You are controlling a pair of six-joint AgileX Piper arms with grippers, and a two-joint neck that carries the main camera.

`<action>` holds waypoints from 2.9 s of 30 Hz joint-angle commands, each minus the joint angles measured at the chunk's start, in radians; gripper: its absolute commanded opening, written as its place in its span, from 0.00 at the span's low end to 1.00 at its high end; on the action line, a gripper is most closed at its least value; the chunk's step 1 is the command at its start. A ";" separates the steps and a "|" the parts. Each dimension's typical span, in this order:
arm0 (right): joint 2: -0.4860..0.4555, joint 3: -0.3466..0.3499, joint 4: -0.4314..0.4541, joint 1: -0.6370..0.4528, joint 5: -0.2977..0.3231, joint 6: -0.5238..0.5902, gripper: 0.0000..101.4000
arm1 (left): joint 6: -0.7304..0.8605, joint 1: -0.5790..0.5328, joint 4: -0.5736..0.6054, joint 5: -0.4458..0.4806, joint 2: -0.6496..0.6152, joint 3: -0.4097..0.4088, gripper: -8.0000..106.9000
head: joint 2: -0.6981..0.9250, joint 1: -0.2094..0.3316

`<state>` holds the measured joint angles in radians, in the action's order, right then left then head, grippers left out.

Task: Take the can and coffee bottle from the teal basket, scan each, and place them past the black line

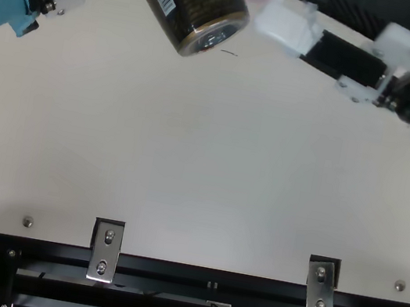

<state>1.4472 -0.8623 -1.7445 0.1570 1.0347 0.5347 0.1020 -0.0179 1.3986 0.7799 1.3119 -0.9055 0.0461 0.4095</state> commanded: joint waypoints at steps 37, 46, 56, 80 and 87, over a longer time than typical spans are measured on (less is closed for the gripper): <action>0.229 -0.170 -0.001 0.031 0.185 -0.132 1.00 | 0.000 0.000 0.000 0.000 0.000 0.000 0.16 | -0.004 0.027; 0.263 -0.210 -0.001 0.077 0.185 -0.171 1.00 | 0.000 0.000 0.000 0.000 0.000 0.000 0.16 | -0.004 0.027; 0.310 -0.255 -0.001 0.113 0.185 -0.200 1.00 | 0.000 0.000 0.000 0.000 0.000 0.000 0.16 | -0.004 0.027; 0.311 -0.256 0.008 0.116 0.184 -0.199 0.00 | -0.021 0.044 -0.050 -0.065 -0.008 -0.019 0.85 | -0.004 0.027; 0.311 -0.256 0.008 0.116 0.184 -0.199 0.00 | -0.004 0.120 -0.186 -0.171 -0.013 -0.062 0.85 | -0.004 0.027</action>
<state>1.7582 -1.1178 -1.7361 0.2727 1.2190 0.3357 0.0910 0.0923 1.2701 0.6459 1.3018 -0.9613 0.0461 0.4095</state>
